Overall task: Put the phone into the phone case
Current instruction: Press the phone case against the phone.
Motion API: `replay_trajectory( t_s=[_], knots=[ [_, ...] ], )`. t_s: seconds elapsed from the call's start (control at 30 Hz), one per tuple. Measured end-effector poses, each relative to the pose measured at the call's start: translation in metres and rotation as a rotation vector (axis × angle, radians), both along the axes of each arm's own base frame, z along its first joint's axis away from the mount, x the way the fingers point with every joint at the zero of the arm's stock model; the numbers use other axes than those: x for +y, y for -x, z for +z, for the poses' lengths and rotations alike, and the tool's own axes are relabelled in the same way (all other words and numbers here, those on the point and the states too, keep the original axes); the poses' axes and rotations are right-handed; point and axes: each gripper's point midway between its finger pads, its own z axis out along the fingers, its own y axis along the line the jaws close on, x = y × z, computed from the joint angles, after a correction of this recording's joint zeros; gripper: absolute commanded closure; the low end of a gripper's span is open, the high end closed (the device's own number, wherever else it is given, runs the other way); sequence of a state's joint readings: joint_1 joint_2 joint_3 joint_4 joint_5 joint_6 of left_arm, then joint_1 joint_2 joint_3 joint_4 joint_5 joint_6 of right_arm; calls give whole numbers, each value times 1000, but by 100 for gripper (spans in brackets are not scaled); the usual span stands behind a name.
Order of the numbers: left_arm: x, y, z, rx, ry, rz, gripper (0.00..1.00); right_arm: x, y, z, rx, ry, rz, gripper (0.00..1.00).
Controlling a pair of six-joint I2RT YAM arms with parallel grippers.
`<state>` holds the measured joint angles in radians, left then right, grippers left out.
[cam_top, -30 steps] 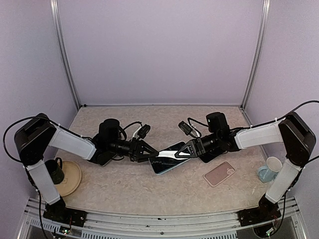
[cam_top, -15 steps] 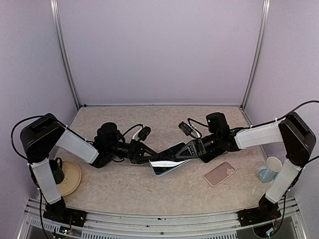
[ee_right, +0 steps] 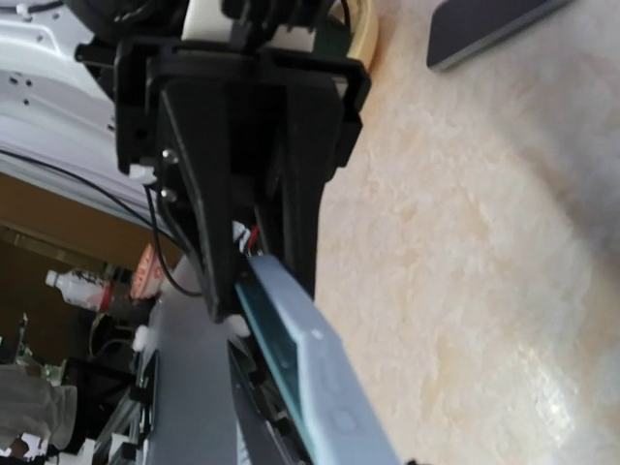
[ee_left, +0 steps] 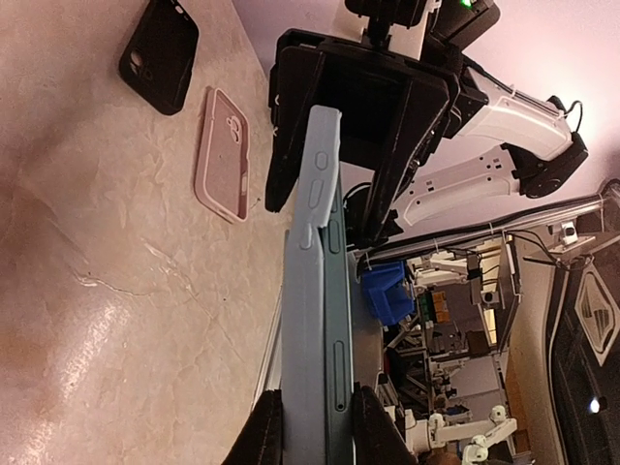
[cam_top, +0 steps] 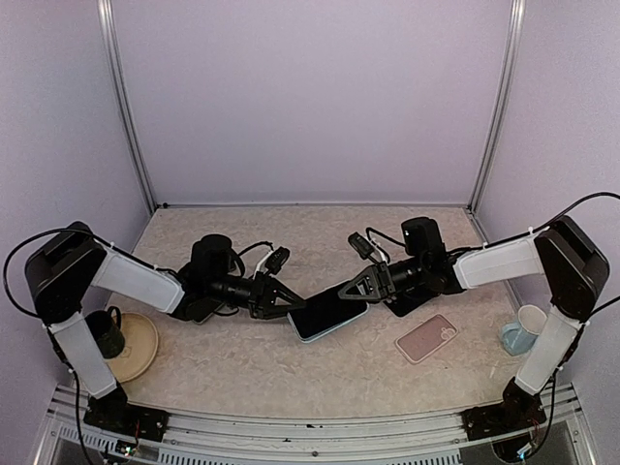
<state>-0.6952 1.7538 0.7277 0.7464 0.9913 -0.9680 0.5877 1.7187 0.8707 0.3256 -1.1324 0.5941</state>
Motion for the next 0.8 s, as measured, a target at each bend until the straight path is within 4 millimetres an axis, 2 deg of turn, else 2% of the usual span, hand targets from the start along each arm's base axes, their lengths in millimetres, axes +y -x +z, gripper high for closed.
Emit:
replay_trajectory(
  t_s=[0.4, 0.5, 0.6, 0.7, 0.73, 0.8],
  knots=[
    [4, 0, -1, -47, -40, 16, 100, 0, 3, -4, 40, -61, -3, 68],
    [5, -1, 0, -47, -43, 19, 100, 2, 5, -6, 47, -66, 8, 78],
    [5, 0, 1, -47, -40, 16, 100, 3, 6, -7, 54, -71, 14, 99],
    [7, -1, 1, -59, -38, 11, 100, 4, 9, -2, 56, -96, 48, 100],
    [8, -2, 2, -67, -33, 12, 97, 4, 9, -1, 57, -103, 50, 100],
    [8, -2, 4, -71, -30, 12, 77, 4, 9, 1, 61, -110, 55, 100]
  ],
)
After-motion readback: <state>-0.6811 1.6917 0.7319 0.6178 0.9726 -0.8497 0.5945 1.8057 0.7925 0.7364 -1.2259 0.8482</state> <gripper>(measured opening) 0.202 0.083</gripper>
